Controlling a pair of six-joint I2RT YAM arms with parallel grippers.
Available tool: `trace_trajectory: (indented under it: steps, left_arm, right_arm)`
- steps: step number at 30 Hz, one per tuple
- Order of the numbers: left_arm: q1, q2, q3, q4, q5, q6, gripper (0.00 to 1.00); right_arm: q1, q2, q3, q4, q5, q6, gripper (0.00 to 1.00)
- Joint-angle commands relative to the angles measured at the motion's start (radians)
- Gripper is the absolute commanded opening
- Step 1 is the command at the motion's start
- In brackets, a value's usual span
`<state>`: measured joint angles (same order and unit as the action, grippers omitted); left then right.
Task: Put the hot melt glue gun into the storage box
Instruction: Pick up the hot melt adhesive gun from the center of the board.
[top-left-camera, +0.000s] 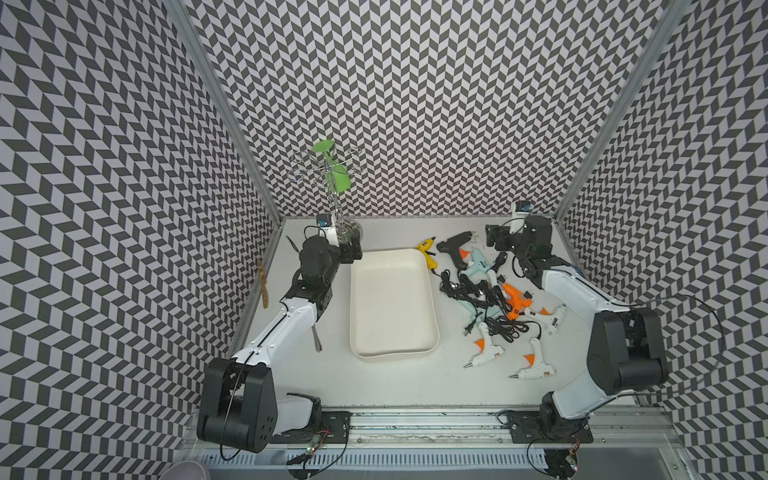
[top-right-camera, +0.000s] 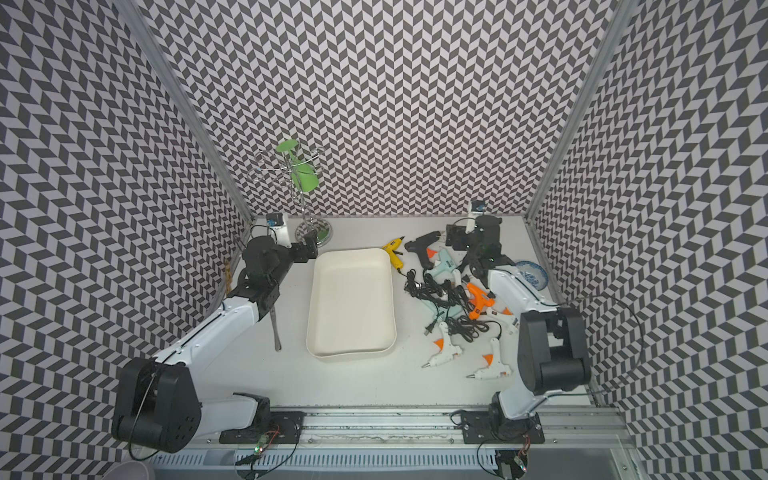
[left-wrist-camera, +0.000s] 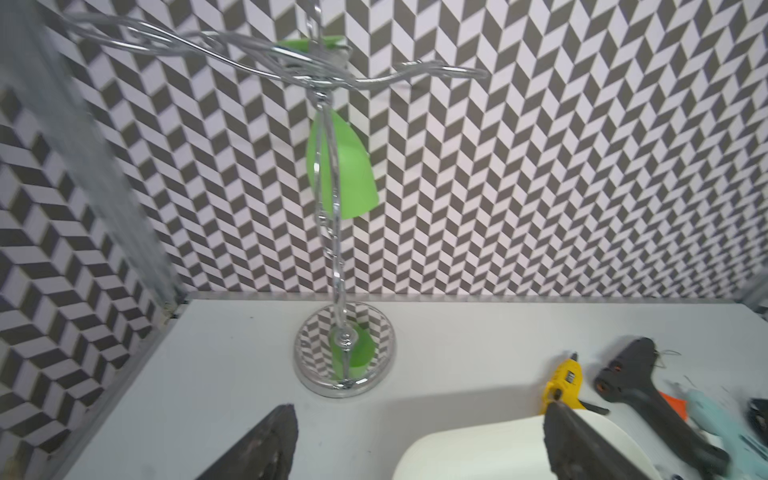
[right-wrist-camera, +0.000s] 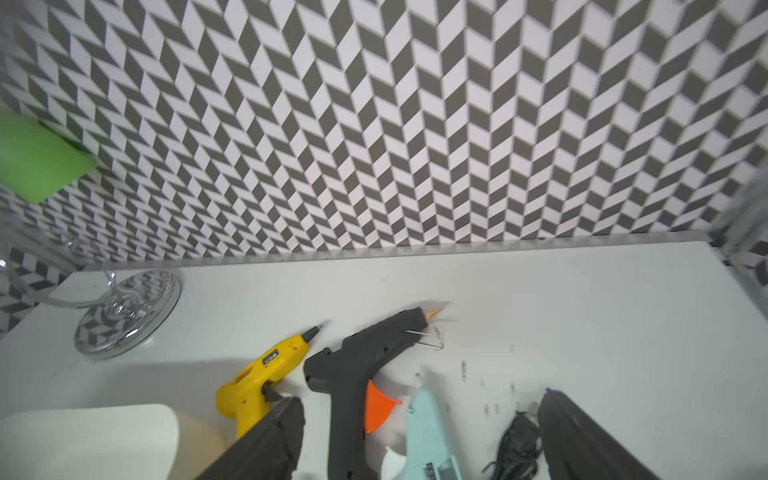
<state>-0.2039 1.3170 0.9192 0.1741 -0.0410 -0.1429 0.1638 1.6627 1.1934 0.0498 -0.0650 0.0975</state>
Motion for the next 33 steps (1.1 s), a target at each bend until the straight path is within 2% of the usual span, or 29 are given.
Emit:
trace_trajectory:
  steps: [1,9,12,22,28,33]
  left_arm:
    - [-0.009,0.028,0.063,-0.359,0.073,-0.073,0.93]
    - [-0.008,0.127,0.134,-0.551,0.137,-0.092,0.93]
    - [-0.008,0.143,0.129,-0.595,0.143,-0.091,0.91]
    - [-0.007,0.188,0.096,-0.615,0.17,-0.08,0.89]
    - [0.013,0.214,0.103,-0.64,0.161,-0.077,0.83]
    - [0.022,0.208,0.105,-0.636,0.158,-0.065,0.82]
  right_arm:
    - [0.107,0.118,0.154,-0.251,0.021,-0.077,0.9]
    - [0.209,0.487,0.615,-0.504,0.007,-0.127,0.85]
    - [0.234,0.576,0.719,-0.568,0.006,-0.139,0.85]
    - [0.283,0.646,0.69,-0.542,-0.005,-0.146,0.85]
    - [0.298,0.68,0.691,-0.538,0.0,-0.143,0.84]
    - [0.298,0.711,0.691,-0.546,0.031,-0.124,0.8]
